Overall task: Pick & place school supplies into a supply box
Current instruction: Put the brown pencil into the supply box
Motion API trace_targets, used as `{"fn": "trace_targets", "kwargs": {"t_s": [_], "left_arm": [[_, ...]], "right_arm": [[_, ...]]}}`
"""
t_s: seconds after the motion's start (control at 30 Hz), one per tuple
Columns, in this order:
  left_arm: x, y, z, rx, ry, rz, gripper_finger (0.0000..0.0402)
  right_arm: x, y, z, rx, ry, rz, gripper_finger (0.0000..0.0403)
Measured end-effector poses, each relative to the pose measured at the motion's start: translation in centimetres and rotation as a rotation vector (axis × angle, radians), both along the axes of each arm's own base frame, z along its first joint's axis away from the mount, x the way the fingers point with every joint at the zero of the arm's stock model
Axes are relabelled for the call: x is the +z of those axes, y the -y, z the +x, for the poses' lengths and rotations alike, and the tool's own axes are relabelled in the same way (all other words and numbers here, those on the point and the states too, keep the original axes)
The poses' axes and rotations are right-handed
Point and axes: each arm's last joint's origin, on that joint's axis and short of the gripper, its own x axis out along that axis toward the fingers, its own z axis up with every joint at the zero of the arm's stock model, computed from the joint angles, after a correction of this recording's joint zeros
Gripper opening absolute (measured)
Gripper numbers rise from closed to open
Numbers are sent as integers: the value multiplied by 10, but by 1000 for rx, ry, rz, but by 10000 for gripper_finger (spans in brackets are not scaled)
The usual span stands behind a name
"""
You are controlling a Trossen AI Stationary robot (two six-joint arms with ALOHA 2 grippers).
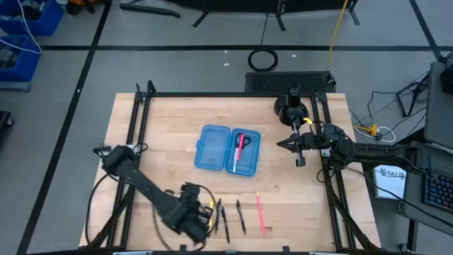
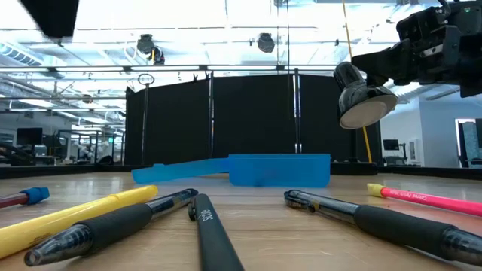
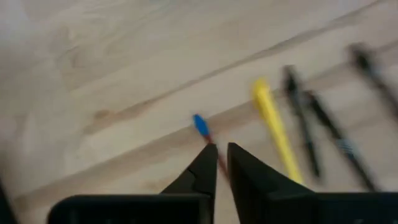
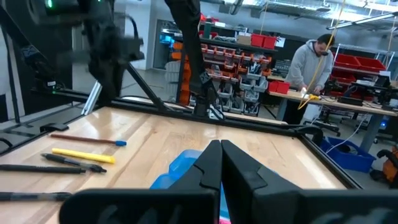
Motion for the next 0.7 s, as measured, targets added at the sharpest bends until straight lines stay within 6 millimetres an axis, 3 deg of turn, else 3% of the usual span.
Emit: {"fn": "trace_targets", "kwargs": {"t_s": [0.23,0.47,0.7], "left_arm": [[-35,-21,8,44,-165,-51,151],[-72,-21,22,51,-35,-188,257],[-86,-6,4,165,-61,-178,293]], "right_arm": [[1,0,0,-5,6,-7,0],[0,0,0,-4,1,-7,0],[-1,0,0,-6,-3,-20,0]]}}
